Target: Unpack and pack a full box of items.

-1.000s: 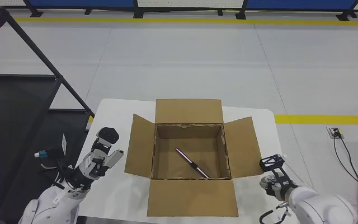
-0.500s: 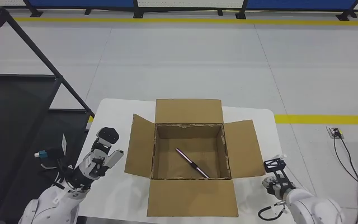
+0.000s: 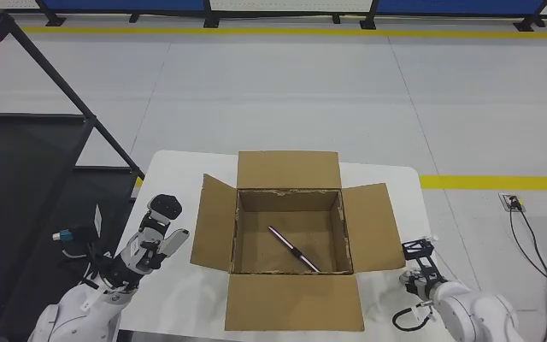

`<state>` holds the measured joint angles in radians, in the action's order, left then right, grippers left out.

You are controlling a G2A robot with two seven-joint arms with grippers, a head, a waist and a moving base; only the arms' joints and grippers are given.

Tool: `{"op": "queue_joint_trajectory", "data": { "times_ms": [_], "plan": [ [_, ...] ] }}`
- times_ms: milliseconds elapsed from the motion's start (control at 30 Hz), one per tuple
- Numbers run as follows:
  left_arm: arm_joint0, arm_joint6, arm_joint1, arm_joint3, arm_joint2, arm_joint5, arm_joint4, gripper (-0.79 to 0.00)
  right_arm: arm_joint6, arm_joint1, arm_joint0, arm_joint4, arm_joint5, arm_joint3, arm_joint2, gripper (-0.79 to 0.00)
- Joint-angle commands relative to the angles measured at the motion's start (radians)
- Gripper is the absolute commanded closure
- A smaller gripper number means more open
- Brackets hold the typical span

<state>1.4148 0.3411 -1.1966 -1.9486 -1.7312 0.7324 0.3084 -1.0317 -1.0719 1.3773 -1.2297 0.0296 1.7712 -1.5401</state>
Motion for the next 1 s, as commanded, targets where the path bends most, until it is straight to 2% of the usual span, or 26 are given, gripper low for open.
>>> {"op": "queue_joint_trajectory", "data": {
  "times_ms": [0,33,133,233,300,467,733,833,933,967],
  "plan": [
    [0.000,0.000,0.000,0.000,0.000,0.000,0.000,-0.785,0.004,0.000,0.001,0.000,-0.003,0.000,-0.001,-0.434],
    [0.000,0.000,0.000,0.000,0.000,0.000,0.000,-0.785,0.007,0.000,0.002,0.001,-0.004,0.002,-0.004,-0.440],
    [0.000,0.000,0.000,0.000,0.000,0.000,0.000,-0.785,0.010,0.000,0.009,-0.001,-0.006,0.020,-0.014,-0.533],
    [0.000,0.000,0.000,0.000,0.000,0.000,0.000,-0.785,0.007,0.001,0.020,-0.011,-0.016,0.052,-0.028,-0.714],
    [0.000,0.000,0.000,0.000,0.000,0.000,0.000,-0.785,0.000,0.002,0.029,-0.011,-0.014,0.073,-0.038,-0.785],
    [0.000,0.000,0.000,0.000,0.000,0.000,0.000,-0.785,0.021,0.003,0.046,0.001,-0.028,0.138,-0.074,-0.785],
    [0.000,0.000,0.000,0.000,0.000,0.000,0.000,-0.785,0.114,-0.001,0.165,0.060,-0.140,0.393,-0.235,-0.785],
    [0.000,0.000,0.000,0.000,0.000,0.000,0.000,-0.785,0.162,-0.006,0.184,0.168,-0.136,0.450,-0.280,-0.785],
    [0.000,0.000,0.000,0.000,0.000,0.000,0.000,-0.785,0.197,-0.008,0.145,0.307,-0.070,0.426,-0.288,-0.785],
    [0.000,0.000,0.000,0.000,0.000,0.000,0.000,-0.785,0.212,-0.010,0.119,0.357,-0.088,0.405,-0.283,-0.785]
  ]
}}
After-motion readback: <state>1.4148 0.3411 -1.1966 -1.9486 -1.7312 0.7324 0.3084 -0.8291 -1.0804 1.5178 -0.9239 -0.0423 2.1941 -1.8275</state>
